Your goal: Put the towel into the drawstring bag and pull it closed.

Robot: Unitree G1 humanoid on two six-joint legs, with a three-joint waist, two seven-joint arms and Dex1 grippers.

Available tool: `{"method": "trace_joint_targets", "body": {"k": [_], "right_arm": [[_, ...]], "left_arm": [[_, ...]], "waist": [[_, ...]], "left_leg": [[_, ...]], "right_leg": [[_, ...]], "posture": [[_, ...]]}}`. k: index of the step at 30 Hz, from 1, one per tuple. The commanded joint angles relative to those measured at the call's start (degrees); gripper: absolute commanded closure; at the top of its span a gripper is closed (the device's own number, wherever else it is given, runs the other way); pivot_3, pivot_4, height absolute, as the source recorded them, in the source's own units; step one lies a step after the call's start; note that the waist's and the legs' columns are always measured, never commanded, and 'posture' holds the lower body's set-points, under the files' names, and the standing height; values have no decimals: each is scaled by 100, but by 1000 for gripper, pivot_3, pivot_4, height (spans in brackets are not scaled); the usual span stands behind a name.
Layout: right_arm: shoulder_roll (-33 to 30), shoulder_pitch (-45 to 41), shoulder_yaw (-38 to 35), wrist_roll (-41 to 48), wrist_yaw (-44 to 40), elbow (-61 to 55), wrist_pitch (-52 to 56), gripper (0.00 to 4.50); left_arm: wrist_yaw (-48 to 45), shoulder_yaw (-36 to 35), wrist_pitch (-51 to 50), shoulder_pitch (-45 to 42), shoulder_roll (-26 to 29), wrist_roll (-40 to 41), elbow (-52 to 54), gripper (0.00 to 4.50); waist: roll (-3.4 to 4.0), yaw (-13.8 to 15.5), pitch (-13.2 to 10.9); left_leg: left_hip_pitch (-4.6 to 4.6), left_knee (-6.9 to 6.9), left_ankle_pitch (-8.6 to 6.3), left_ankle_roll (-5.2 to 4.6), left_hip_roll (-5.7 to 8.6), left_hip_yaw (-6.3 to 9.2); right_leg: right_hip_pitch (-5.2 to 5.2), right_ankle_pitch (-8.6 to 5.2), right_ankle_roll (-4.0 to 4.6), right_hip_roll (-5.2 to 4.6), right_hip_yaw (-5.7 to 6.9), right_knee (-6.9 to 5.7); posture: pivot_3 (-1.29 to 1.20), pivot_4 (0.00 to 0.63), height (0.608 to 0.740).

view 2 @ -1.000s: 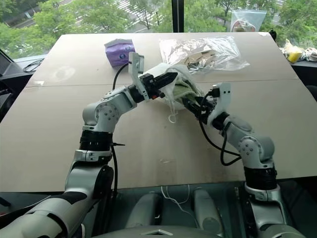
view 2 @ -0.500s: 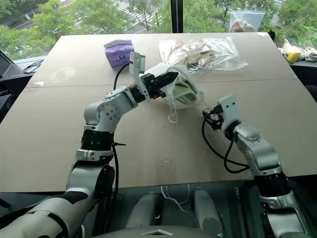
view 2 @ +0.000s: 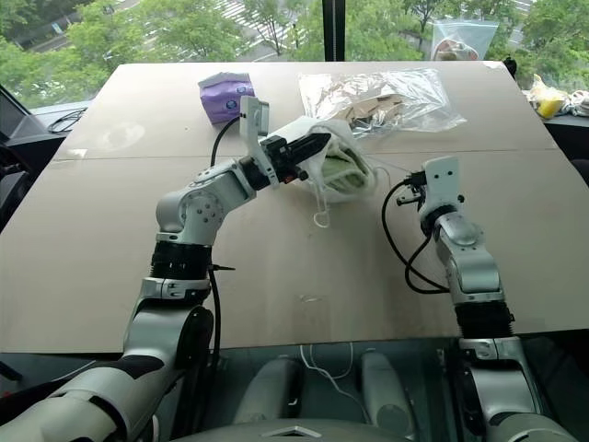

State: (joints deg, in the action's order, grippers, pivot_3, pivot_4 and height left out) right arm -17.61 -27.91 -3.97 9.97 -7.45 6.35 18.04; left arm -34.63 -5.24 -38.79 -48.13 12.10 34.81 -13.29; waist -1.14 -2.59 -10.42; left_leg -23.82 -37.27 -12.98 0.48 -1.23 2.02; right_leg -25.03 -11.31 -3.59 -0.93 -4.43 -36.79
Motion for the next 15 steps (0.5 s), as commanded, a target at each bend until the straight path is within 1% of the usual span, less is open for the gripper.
{"method": "trace_joint_targets", "body": {"k": [1, 2, 6, 7, 8, 12, 14, 15], "right_arm": [[18, -200, -325, -19, 188, -193, -139, 4468], [23, -218, -337, -32, 191, -196, -127, 4468], [54, -343, -339, -89, 228, -243, -110, 4468], [68, -389, -339, -88, 239, -277, -92, 4500], [76, -434, -334, -94, 245, -308, -81, 4500], [105, -628, -311, -78, 236, -431, 31, 4500], [117, -688, -298, -92, 235, -468, 98, 4500], [126, -719, -292, -92, 234, -490, 128, 4500]], "left_arm": [[221, 35, 357, -86, 14, -377, -47, 4500], [225, 54, 435, -73, 14, -449, -83, 4500], [-14, -421, 402, -66, -45, 59, -103, 4500], [-71, -459, 415, -69, -4, 71, -105, 3961], [-80, -503, 466, -79, 27, 58, -123, 3734], [-173, -811, 517, -139, 205, 161, -156, 2042], [-397, -921, 282, -88, 399, 360, -36, 2042], [-584, -947, 107, -21, 580, 475, 56, 2042]], "waist": [[0, 5, 0], [0, 5, 0], [0, -6, 0], [0, -6, 0], [0, -6, 0], [0, -4, 0], [0, -1, 0], [0, 2, 0]], "left_leg": [[0, -1, 0, 0, 0, 0], [2, -1, 0, 0, 0, 0], [1, 0, 0, 0, 0, 0], [1, 2, 0, 0, -1, -1], [1, 3, 0, 0, -1, 0], [2, 2, 0, 0, 0, 0], [2, 2, 0, 0, -1, 1], [2, 2, 0, 0, -1, 2]], "right_leg": [[0, 0, 0, 0, 0, 0], [2, 0, 1, 0, 0, 0], [1, 1, 2, 1, 0, -1], [0, 1, 2, 1, 0, 0], [0, 1, 3, 1, -1, -1], [0, 2, 3, 1, 0, -2], [0, 2, 3, 1, 0, -3], [0, 2, 3, 1, 1, -2]], "posture": [[0, 150, 740], [0, 150, 740], [0, 150, 740], [0, 150, 740], [0, 150, 740], [0, 150, 740], [0, 150, 740], [0, 150, 740]]}}
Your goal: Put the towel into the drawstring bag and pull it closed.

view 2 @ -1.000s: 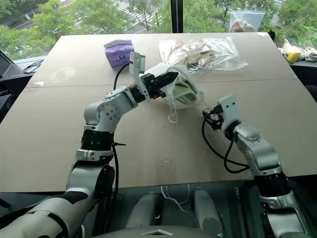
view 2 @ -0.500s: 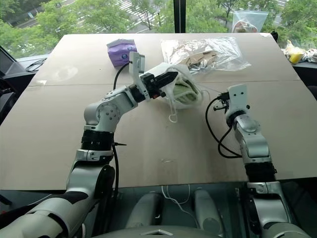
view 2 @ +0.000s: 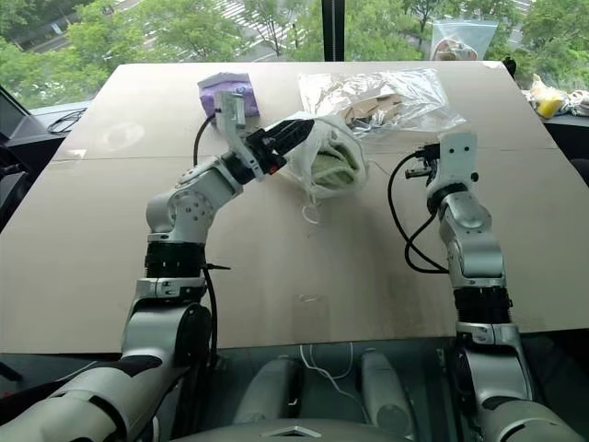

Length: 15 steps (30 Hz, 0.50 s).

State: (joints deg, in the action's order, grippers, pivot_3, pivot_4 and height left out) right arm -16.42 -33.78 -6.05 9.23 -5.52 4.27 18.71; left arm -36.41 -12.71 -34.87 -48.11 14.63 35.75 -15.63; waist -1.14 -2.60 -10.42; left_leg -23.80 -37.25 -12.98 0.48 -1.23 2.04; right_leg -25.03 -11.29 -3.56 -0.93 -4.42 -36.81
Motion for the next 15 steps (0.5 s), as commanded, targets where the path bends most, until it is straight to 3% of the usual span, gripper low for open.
{"method": "trace_joint_targets", "body": {"k": [1, 7, 15], "right_arm": [[11, -154, -74, -23, 32, -298, 78, 4500], [43, -196, -28, -49, -28, -344, 143, 4500], [121, -291, 0, -65, -31, -318, 169, 4500]], "left_arm": [[-569, -215, -470, 49, 520, 468, 361, 2042], [-1696, 239, -1107, 905, 1789, 457, 780, 2042], [-2492, 1951, 15, 1727, 2157, -995, 951, 2042]], "waist": [[0, -6, 0], [1, -101, 0], [1, -69, 0]], "left_leg": [[0, 0, 0, 0, 0, 0], [-1, 7, 0, 0, -2, 2], [0, -1, 0, 0, 0, -3]], "right_leg": [[0, 0, 0, 0, 0, 0], [-3, -1, 2, -1, 2, -1], [-1, 0, 2, -4, 0, -2]], "posture": [[0, 150, 740], [0, 150, 740], [0, 150, 740]]}}
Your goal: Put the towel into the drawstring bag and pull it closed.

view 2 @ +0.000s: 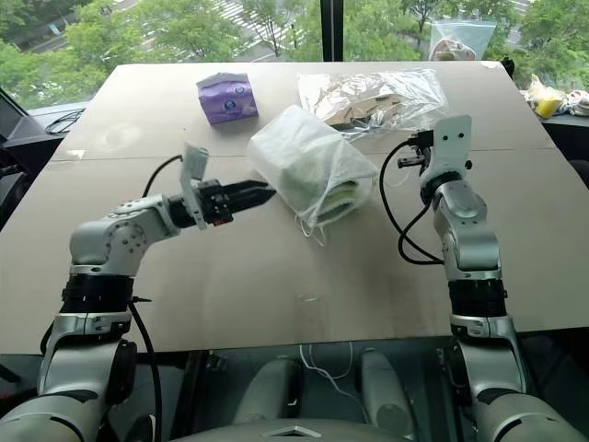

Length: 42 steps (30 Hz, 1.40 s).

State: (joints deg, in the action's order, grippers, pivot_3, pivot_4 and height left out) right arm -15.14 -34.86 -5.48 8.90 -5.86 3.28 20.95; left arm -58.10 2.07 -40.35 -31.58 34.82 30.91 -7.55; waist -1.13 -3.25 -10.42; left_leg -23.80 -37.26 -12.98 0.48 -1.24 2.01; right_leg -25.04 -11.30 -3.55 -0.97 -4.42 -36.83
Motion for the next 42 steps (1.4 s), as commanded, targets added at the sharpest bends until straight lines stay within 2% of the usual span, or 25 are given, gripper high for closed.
{"method": "trace_joint_targets", "body": {"k": [1, 8, 12, 19, 23, 26, 28, 30, 36, 39, 42], "right_arm": [[-3, -183, -57, -35, 5, -220, -54, 4500], [4, -118, -98, -56, 23, -322, -5, 4500], [10, -35, -136, -74, 65, -403, 10, 4500], [45, 23, -147, -103, 107, -452, -7, 4500], [65, 22, -139, -107, 115, -444, -28, 4500], [82, 20, -136, -114, 110, -435, -43, 4500], [92, 33, -134, -119, 107, -434, -55, 4500], [95, 42, -133, -120, 101, -437, -57, 4500], [56, 19, -112, -120, 19, -378, -70, 4500], [-7, -69, -112, -172, -18, -280, -149, 4500], [-55, -144, -148, -259, 38, -210, -273, 4500]], "left_arm": [[-325, 650, 840, 70, 116, -768, -13, 2042], [598, 610, 2056, -588, -752, -1596, -1577, 2042], [723, 389, 2007, -695, -1201, -1406, -1779, 2042], [699, 696, 1968, -583, -1429, -1791, -1701, 2042], [880, 741, 1882, -620, -1359, -2093, -1761, 2042], [1016, 886, 1842, -566, -1132, -2463, -1755, 2799], [1079, 1047, 1833, -432, -957, -2718, -1643, 3770], [1174, 1011, 1731, -334, -943, -2713, -1515, 4416], [1552, 628, 1476, 247, -1036, -2433, -715, 4416], [2164, -46, 2411, 511, -1407, -2174, -379, 4416], [2923, -771, 2796, 658, -1853, -1864, -16, 4416]], "waist": [[0, -5, 0], [1, 59, 1], [1, 69, 1], [1, 74, 1], [1, 73, 4], [1, 62, 6], [3, 17, 9], [9, -19, 14], [14, -86, 19], [15, -79, 20], [10, -38, 17]], "left_leg": [[1, 0, 0, 0, 0, 0], [2, -6, 0, 0, -2, 1], [0, -5, 0, -1, -1, -2], [1, -3, 0, -1, -1, 0], [7, -8, 0, -1, 0, 0], [12, -10, 0, -1, 0, 1], [15, -9, 0, -1, -2, 0], [18, -6, 0, -1, -3, 1], [22, -6, 0, -1, -4, -2], [23, -6, 0, -1, -5, -1], [15, -11, 0, -1, -5, 0]], "right_leg": [[0, 0, 0, 0, 0, 0], [0, 1, 0, 4, 1, -4], [0, 1, 0, 2, -1, -4], [0, 1, 0, 2, 0, -4], [9, 1, -1, 2, 0, -5], [14, 1, -1, 3, 0, -5], [14, 1, -1, 4, -1, -6], [14, 1, -1, 5, 0, -9], [15, 1, -1, 5, -4, -13], [15, 1, -1, 5, -4, -16], [12, 1, -1, 2, -2, -15]], "posture": [[0, 150, 740], [0, 150, 740], [0, 150, 740], [0, 150, 740], [0, 150, 740], [0, 150, 740], [0, 150, 740], [0, 150, 740], [0, 150, 740], [0, 150, 740], [0, 150, 740]]}}
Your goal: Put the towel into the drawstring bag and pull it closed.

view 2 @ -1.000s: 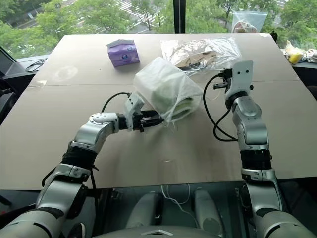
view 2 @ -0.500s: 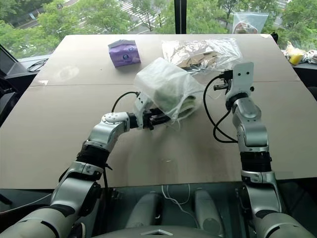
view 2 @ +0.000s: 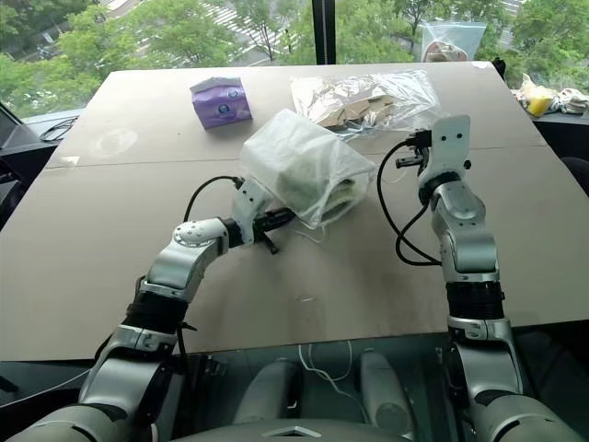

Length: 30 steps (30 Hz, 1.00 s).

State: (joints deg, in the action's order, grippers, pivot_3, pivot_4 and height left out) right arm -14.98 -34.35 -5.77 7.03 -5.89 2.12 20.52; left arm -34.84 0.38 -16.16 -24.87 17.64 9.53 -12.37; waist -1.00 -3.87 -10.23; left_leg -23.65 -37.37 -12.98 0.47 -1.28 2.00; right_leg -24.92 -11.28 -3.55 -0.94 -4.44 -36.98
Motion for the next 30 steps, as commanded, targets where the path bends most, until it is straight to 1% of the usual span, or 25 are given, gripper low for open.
{"method": "trace_joint_targets", "body": {"k": [1, 2, 4, 7, 9, 14, 18, 24, 27, 30], "right_arm": [[-104, -226, -132, -136, 99, -55, -301, 4500], [-133, -244, -145, -177, 134, -32, -349, 4500], [-205, -301, -201, -347, 318, 62, -503, 4500], [-257, -378, -334, -493, 614, 234, -695, 4500], [-310, -421, -396, -631, 802, 348, -823, 4500], [-456, -523, -548, -896, 1236, 582, -1060, 4500], [-505, -561, -704, -948, 1488, 689, -1093, 4500], [-557, -466, -892, -831, 1510, 652, -1151, 4500], [-599, -444, -1092, -782, 1609, 672, -1080, 4500], [-551, -501, -1425, -525, 1767, 717, -1019, 4500]], "left_arm": [[833, -782, 565, 88, -230, 284, 636, 4416], [983, -882, 688, 161, -289, 283, 760, 4416], [1485, -1090, 1124, 263, -293, 5, 883, 4416], [2307, -1389, 1553, 173, -181, -431, 785, 4416], [2738, -1541, 1748, 8, -65, -656, 675, 4416], [3378, -1683, 2070, -548, 262, -1005, 331, 4416], [3620, -1727, 2160, -939, 432, -1068, -23, 4416], [3765, -1855, 2476, -1535, 849, -1043, -788, 4416], [3795, -1874, 2618, -1785, 1015, -973, -1174, 4416], [3715, -1856, 2826, -2115, 1131, -863, -1709, 4416]], "waist": [[-3, 37, -2], [-3, 42, -2], [-3, 57, -2], [-3, 94, -2], [-3, 134, -2], [-3, 168, -2], [-3, 162, -2], [-3, 133, -2], [-3, 141, -2], [-3, 164, -2]], "left_leg": [[-3, -2, 0, 0, 0, 2], [-4, -2, 0, 0, 1, 3], [-3, -2, 0, 0, 1, 1], [-3, -1, 0, 0, 4, 0], [-3, -1, 0, 0, 4, 0], [-6, -2, 0, 0, 6, 2], [-8, 1, 0, 0, 8, 1], [-7, 10, 0, 0, 7, 3], [-7, 9, 0, 0, 7, 3], [-9, 8, 0, 0, 9, 3]], "right_leg": [[-1, 0, 0, 0, 2, 0], [-1, 1, 0, 0, 2, 0], [-1, 1, 0, -1, 1, 0], [0, 1, 0, -3, 1, 2], [0, 1, 0, -3, 1, 3], [0, 1, -1, -3, 3, 4], [1, 2, -2, -5, 3, 12], [-1, 2, -1, -3, 3, 13], [-1, 2, -1, -3, 5, 13], [0, 2, -1, -6, 5, 14]], "posture": [[0, 150, 740], [0, 150, 740], [0, 150, 740], [0, 150, 740], [0, 150, 740], [0, 150, 740], [0, 150, 740], [0, 150, 740], [0, 150, 740], [0, 150, 740]]}}
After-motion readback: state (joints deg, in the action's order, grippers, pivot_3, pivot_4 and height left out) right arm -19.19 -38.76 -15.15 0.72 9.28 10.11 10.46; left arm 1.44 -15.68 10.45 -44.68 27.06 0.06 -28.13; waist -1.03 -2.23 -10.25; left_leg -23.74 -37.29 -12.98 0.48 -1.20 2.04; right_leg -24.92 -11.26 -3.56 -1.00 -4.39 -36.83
